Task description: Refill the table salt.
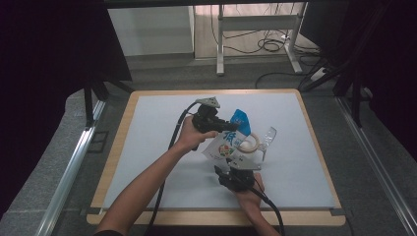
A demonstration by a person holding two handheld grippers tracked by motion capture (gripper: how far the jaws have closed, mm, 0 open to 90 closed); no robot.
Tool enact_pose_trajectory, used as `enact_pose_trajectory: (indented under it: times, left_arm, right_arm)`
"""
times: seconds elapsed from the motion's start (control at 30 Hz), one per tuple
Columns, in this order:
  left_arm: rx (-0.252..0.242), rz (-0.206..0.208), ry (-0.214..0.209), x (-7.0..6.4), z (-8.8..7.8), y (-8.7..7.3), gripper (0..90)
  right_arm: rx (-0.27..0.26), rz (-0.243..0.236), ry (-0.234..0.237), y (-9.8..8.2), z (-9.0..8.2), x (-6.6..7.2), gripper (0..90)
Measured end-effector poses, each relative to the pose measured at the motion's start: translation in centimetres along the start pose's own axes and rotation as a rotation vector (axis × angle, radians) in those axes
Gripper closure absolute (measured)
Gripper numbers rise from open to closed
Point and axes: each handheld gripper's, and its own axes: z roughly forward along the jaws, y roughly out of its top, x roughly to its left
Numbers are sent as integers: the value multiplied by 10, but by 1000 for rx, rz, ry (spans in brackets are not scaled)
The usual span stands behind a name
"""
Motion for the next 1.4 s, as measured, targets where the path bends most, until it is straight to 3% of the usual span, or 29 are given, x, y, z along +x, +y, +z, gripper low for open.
enact_pose_trajectory:
  times: [0.27,0.6,1.0,1.4]
  left_arm:
    - [-17,-17,10,1,-3,-6,889]
    - [-34,-28,19,3,-8,-14,889]
    - [-89,-50,65,7,-35,-31,889]
    - [-161,-110,166,23,-72,-64,889]
  right_arm:
    - [-2,0,22,-1,-11,-1,447]
    - [-18,71,27,-10,-31,-18,441]
    - [-50,112,14,-13,-47,-33,441]
    - [-57,114,4,-15,-48,-36,441]
